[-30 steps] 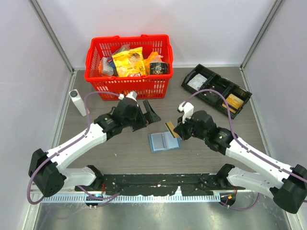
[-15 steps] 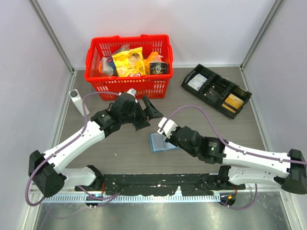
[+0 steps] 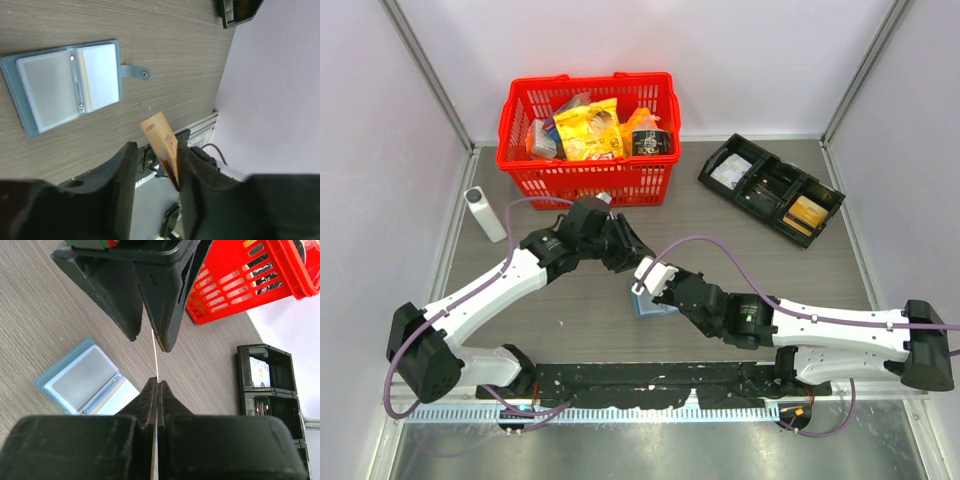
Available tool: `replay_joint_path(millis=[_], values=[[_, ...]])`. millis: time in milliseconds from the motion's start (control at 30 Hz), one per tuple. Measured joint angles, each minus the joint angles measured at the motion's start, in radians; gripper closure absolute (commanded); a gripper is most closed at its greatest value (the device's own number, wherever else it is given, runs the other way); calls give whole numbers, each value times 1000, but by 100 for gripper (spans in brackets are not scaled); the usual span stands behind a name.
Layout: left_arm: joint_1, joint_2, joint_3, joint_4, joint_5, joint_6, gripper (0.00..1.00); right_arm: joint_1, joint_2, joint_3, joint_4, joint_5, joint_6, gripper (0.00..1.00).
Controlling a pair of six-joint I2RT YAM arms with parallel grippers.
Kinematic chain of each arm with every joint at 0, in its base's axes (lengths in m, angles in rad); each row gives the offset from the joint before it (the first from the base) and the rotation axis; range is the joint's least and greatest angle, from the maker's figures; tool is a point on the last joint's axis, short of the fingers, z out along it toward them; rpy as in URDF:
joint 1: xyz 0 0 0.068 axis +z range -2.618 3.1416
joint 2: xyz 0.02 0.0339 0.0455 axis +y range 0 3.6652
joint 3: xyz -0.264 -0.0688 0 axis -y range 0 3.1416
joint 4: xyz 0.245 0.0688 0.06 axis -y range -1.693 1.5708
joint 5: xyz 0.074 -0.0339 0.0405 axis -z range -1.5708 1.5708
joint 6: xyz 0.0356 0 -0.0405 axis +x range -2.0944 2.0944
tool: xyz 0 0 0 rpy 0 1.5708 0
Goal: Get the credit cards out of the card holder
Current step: Remove the credit card from the card holder, then place the credit card in the storage box.
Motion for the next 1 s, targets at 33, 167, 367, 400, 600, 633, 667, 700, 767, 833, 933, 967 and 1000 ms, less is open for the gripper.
replay_joint_path(millis=[33,167,367,400,600,633,667,700,767,833,933,967,1000], values=[[0,0,-5,3,3,-2,88,4,5,0,6,6,-6,99],[-1,0,-12,43,19,-9,100,12,34,0,14,10,-16,94],[8,-8,-26,69,8,40,100,15,43,0,41,30,12,13],[14,-16,-35,72,6,59,100,15,40,0,47,37,19,13],[84,-74,-90,119,-10,173,100,2,13,0,80,154,113,8],[97,-89,-104,135,-11,194,100,-13,7,0,84,193,154,7],[104,-100,-114,146,-12,209,100,-28,5,1,80,227,195,7],[111,-114,-129,168,-13,230,100,-53,4,4,67,266,247,4],[119,-146,-162,212,-16,264,100,-118,-2,10,29,271,323,1],[121,-179,-196,262,-16,299,100,-188,-21,11,-10,231,389,0],[121,-227,-247,342,-16,342,100,-230,-72,11,-26,172,451,0],[121,-240,-259,365,-16,350,100,-237,-90,11,-27,146,470,0],[121,-256,-277,402,-16,360,100,-254,-113,13,-30,100,501,0]])
